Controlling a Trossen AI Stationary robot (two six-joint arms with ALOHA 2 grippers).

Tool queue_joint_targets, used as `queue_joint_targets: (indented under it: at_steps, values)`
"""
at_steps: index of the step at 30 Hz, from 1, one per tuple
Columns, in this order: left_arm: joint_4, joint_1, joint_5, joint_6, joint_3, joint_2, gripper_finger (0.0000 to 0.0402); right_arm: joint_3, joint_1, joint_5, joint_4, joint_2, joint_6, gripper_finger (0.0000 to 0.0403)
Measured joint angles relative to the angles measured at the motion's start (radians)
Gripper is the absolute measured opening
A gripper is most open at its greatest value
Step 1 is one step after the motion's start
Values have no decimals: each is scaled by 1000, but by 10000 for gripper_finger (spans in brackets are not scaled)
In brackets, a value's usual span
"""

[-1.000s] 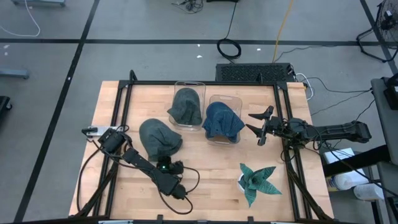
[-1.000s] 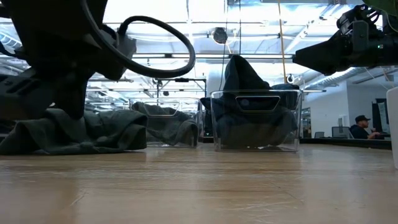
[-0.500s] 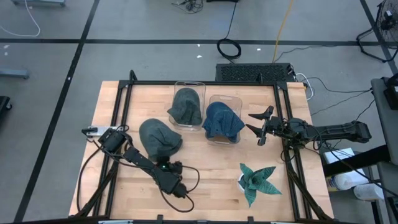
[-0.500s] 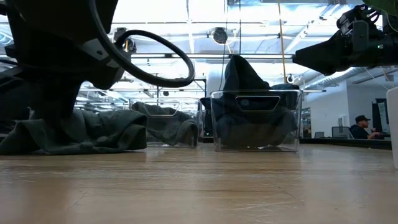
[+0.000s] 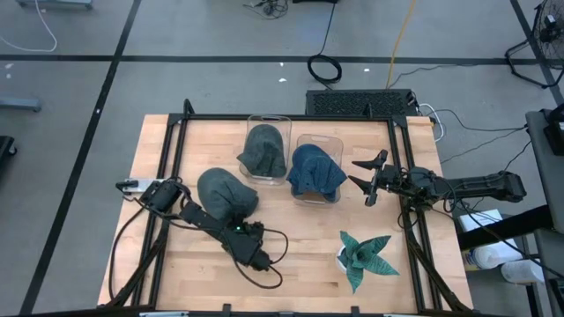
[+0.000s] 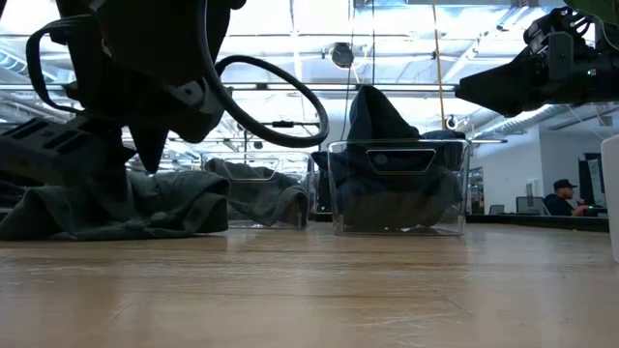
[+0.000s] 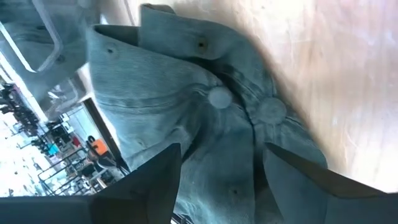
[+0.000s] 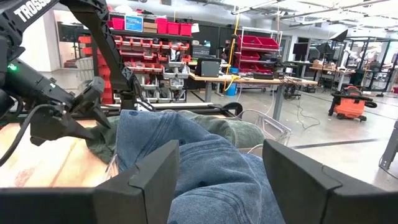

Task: Pick & Place hat
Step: Put the top black cap into the left transparent bin

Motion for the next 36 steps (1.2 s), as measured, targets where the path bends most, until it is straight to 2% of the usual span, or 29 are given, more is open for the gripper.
queue_joint_targets:
  at_steps: [5,14,21,27,32,36]
  values:
    - [0,0,0,7,0,-1,216,0,0,0,0,0,0,222]
    - [0,6,109,2,0,-1,172,0,0,0,0,0,0,222]
    - [0,71,236,-83,1,-52,180,0,0,0,0,0,0,222]
    - [-1,171,179,-147,1,-152,193,0,0,0,0,0,0,222]
    - [-2,246,185,-168,1,-220,183,0,0,0,0,0,0,222]
    - [3,291,180,-165,-1,-225,172,0,0,0,0,0,0,222]
